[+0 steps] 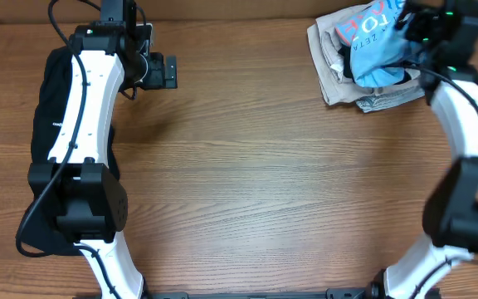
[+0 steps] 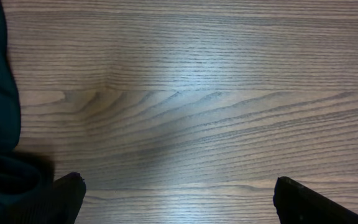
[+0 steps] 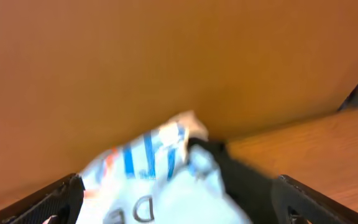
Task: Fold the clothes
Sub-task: 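Press the shirt onto the stack and open the right gripper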
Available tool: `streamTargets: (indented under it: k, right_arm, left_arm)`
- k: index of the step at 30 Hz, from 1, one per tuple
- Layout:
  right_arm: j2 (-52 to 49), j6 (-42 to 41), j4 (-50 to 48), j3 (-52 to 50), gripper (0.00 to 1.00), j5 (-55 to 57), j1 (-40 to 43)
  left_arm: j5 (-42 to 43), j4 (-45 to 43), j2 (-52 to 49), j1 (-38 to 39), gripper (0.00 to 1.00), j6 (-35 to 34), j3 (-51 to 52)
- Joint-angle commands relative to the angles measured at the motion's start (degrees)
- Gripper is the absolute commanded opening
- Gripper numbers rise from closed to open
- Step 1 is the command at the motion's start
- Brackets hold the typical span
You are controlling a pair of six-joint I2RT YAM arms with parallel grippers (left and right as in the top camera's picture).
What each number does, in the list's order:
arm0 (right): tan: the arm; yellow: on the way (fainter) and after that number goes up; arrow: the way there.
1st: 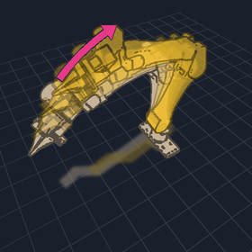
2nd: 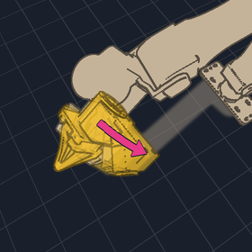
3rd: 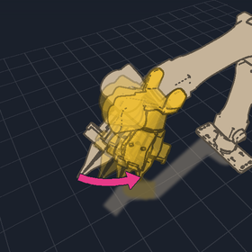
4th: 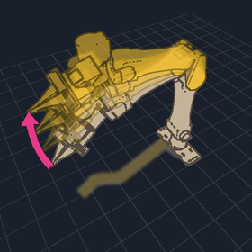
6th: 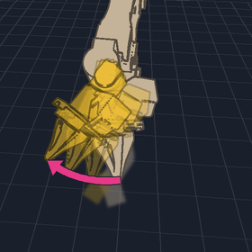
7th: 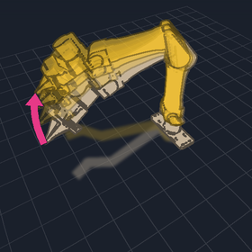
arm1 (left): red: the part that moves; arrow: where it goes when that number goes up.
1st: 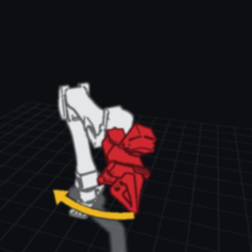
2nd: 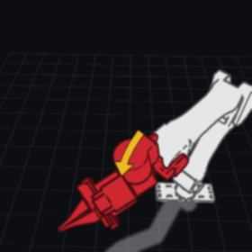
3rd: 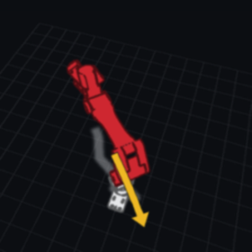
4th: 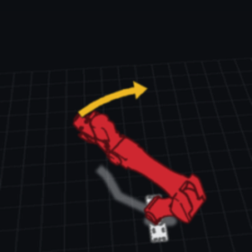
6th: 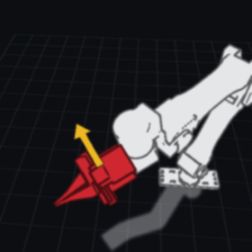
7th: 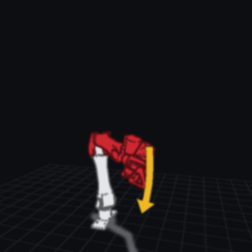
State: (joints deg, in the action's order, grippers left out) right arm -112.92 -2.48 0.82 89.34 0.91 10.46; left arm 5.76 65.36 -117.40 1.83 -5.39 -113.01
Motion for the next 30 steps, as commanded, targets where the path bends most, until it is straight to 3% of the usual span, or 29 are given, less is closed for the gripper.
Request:
streamTargets:
  k: [1,8,13,20,30]
  right_arm:
    - [-6.3,2.9,1.0,3.4,1.0,4.6,-1.4]
    - [-18.3,2.7,9.2,3.4,1.0,6.6,0.5]
    - [-19.7,2.5,13.5,3.4,1.0,6.6,1.2]
    - [-11.0,0.0,17.9,6.2,1.0,5.5,0.7]
    - [12.8,-0.7,36.4,23.3,1.0,4.4,-2.4]
  left_arm:
    - [-0.2,0.1,0.4,0.1,1.0,1.1,0.1]
    - [-0.2,0.2,0.4,0.1,1.0,1.1,0.1]
    - [-0.2,0.1,0.4,0.1,1.0,1.1,0.1]
    - [-0.2,0.2,0.4,0.1,1.0,1.1,0.1]
    - [-0.2,0.2,0.4,0.1,1.0,1.1,0.1]
